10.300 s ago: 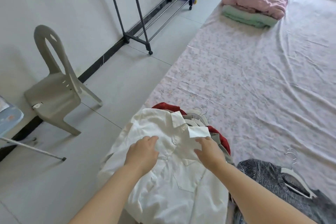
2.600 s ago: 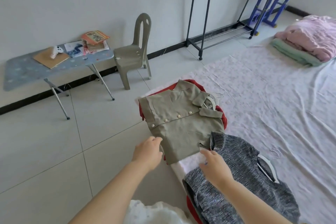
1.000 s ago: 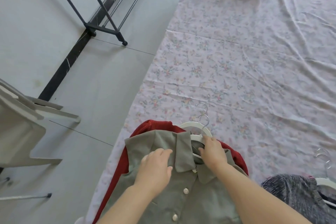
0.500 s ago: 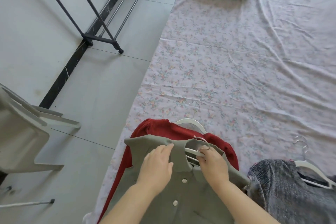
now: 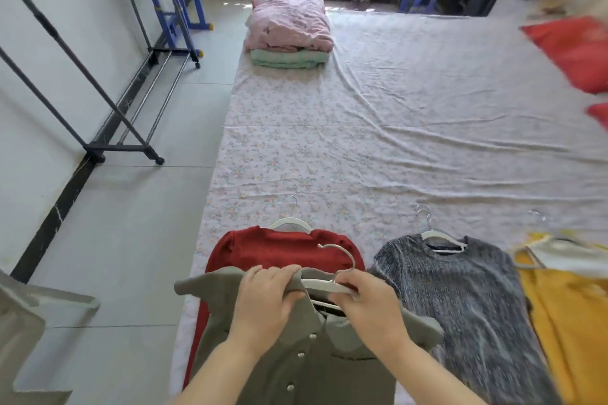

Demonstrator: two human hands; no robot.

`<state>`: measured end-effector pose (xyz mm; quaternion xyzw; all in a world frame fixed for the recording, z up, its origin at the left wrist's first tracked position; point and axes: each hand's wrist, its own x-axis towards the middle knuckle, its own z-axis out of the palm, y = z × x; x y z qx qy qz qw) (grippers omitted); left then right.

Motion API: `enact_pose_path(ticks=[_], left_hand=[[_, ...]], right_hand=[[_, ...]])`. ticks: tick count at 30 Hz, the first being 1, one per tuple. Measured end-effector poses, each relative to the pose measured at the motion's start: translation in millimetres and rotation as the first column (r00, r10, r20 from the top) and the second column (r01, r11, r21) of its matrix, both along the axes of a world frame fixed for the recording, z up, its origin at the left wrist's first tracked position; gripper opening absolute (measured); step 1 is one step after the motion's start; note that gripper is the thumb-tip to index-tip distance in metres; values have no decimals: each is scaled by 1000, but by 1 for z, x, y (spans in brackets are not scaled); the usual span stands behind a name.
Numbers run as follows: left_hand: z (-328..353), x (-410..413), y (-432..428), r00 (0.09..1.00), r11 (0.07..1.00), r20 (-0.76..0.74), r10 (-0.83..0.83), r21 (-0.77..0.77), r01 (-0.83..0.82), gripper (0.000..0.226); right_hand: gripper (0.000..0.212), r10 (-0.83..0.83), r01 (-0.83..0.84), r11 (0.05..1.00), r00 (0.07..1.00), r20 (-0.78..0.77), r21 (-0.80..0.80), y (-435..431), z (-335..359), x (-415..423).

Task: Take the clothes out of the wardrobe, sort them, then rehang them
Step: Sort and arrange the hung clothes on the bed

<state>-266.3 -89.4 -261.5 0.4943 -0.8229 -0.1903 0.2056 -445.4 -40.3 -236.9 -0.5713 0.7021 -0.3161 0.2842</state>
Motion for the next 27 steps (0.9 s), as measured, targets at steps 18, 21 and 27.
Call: enact_pose_path(ticks=[18,21,27], left_hand=[[63,-70,197,976,992,-217,-8,118,34,31],[61,-95,224,979,991,-200,-41,118,65,32],[54,-168,268,987,995,-149,-68,65,78,36]], right_hand=[[41,-258,100,927,869,-421,-361,237,37,-65],[43,-235,67,934,854,-463,-351,263,38,-93],[40,-199,12,938,836,-511,-346,305,40,-172]])
